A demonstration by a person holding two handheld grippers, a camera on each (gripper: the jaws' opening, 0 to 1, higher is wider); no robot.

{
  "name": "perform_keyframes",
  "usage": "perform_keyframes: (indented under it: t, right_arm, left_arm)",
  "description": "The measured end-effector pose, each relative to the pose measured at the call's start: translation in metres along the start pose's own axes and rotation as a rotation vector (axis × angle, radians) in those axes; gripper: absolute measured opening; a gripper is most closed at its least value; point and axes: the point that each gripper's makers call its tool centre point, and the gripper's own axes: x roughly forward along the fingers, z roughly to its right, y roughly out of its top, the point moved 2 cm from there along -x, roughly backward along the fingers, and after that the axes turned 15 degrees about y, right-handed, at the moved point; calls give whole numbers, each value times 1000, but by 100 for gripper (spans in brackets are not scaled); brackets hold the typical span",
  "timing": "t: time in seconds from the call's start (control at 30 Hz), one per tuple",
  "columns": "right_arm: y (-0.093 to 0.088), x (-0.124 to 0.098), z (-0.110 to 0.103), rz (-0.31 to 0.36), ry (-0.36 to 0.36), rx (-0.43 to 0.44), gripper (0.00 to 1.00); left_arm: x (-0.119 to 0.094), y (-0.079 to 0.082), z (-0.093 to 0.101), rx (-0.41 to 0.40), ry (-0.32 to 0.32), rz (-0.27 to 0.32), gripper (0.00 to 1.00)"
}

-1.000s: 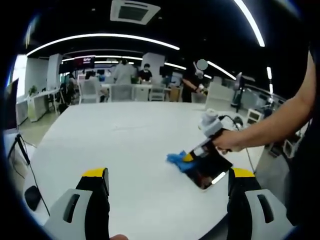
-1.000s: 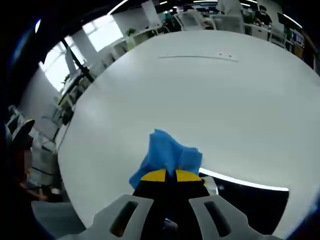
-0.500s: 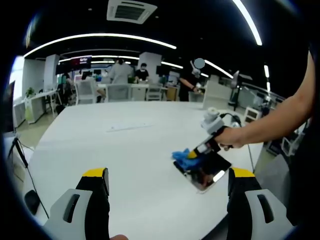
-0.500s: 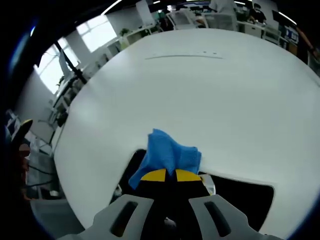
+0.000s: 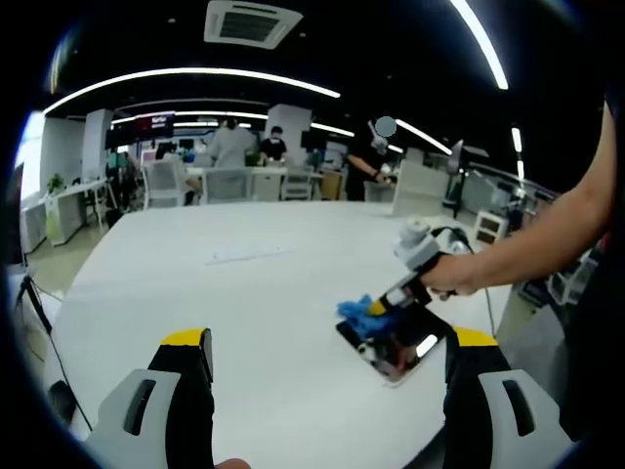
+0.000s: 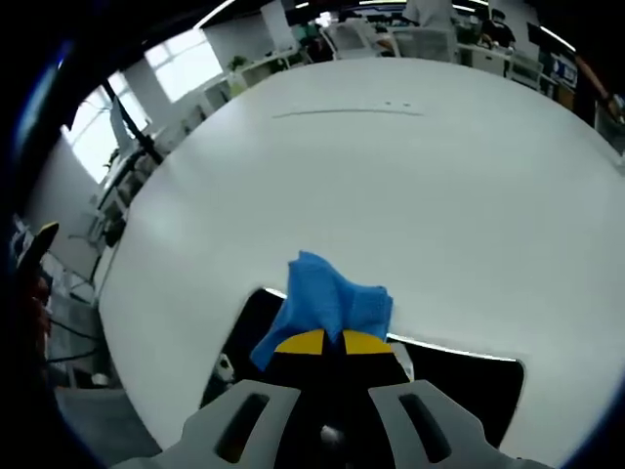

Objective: Wipe the mirror surface with the cleaning cloth until all visible marks leave the cleaned area.

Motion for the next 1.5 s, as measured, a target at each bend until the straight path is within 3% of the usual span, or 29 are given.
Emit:
perform_keyframes:
  t: [0.73,0.93,1.5]
  right_arm:
    - [-11,-3,-8,0,-9,13,0]
    - [-15,-5,-10,-7,-5,17,0]
    - [-45,-16,-30,-15,12,33,0]
  left_arm:
    - [-5,3,2,2,-2,14,99]
    - [-8,-2,0,-1,4,8,99]
    - [-11,0,3,-4,8,23,99]
